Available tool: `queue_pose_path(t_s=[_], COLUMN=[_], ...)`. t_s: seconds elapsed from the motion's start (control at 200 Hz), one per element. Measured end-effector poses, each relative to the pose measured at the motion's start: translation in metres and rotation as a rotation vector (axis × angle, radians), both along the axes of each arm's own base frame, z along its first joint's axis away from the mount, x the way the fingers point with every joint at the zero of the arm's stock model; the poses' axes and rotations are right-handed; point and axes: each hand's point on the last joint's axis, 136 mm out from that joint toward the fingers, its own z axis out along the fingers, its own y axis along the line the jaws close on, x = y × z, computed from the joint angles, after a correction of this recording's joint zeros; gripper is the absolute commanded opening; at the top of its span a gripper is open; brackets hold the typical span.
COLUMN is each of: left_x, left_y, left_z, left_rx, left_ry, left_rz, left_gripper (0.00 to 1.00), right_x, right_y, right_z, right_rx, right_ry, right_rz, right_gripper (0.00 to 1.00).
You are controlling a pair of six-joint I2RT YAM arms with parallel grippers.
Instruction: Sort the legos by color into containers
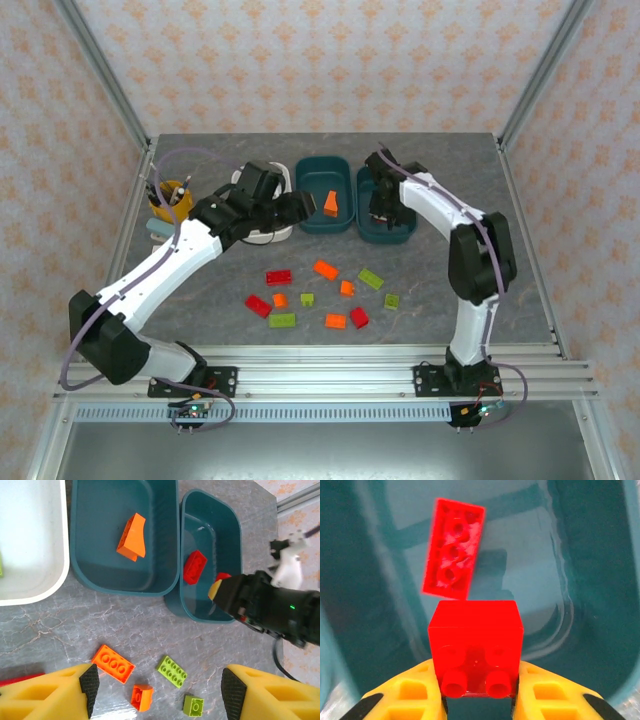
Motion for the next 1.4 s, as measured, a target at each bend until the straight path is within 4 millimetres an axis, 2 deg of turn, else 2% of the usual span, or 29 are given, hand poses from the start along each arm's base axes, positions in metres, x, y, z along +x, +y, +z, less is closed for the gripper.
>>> queue_pose_path(t_s=[0.135,0.205,0.27,0.36,0.475,0.596,0.681,0.751,0.831,0.896,0.946,1.036,1.136,1.266,1.396], left_x=[0.002,0.002,0.002,0.002,-0.003,-0.01,-0.018,-0.026,-0.039,-0.054,-0.066,-0.088,-0.109,-0.13,-0.137], left_y=[-0.001,-0.001,-0.001,0.0,0.003,0.01,0.017,0.026,0.038,0.049,0.058,0.073,0.086,0.099,0.103], left_z=[0.0,0.0,0.0,-0.002,-0.014,-0.028,-0.033,-0.036,-0.041,-0.048,-0.053,-0.062,-0.075,-0.093,-0.099], left_rx=[-0.002,-0.003,-0.003,0.001,0.019,0.043,0.066,0.088,0.115,0.138,0.149,0.163,0.167,0.162,0.16], left_ry=[-0.004,-0.006,-0.006,-0.003,0.02,0.047,0.064,0.075,0.089,0.103,0.111,0.122,0.128,0.151,0.162], left_rz=[0.001,0.001,0.001,0.003,0.006,0.013,0.022,0.033,0.044,0.053,0.057,0.062,0.068,0.085,0.09], left_gripper=[0.69,0.69,0.69,0.69,0.69,0.69,0.69,0.69,0.69,0.69,0.69,0.7,0.7,0.7,0.7], right_x=[0.001,0.004,0.012,0.02,0.023,0.023,0.016,0.004,-0.021,-0.049,-0.072,-0.112,-0.144,-0.168,-0.18], right_y=[-0.016,-0.017,-0.013,-0.007,-0.006,-0.007,-0.005,0.004,0.027,0.051,0.069,0.095,0.103,0.104,0.104], right_z=[-0.031,-0.037,-0.039,-0.037,-0.033,-0.024,-0.005,0.018,0.047,0.06,0.061,0.043,0.012,-0.021,-0.043], right_rx=[-0.016,-0.012,-0.001,0.012,0.012,0.008,-0.001,0.001,0.013,0.03,0.046,0.068,0.075,0.091,0.101], right_ry=[0.082,0.101,0.099,0.085,0.074,0.057,0.016,-0.034,-0.1,-0.125,-0.118,-0.046,0.071,0.194,0.249], right_rz=[-0.082,-0.099,-0.1,-0.097,-0.085,-0.07,-0.033,0.025,0.125,0.222,0.301,0.409,0.449,0.426,0.379], right_gripper=[0.28,0.32,0.41,0.51,0.58,0.58,0.58,0.58,0.61,0.65,0.68,0.74,0.77,0.77,0.73])
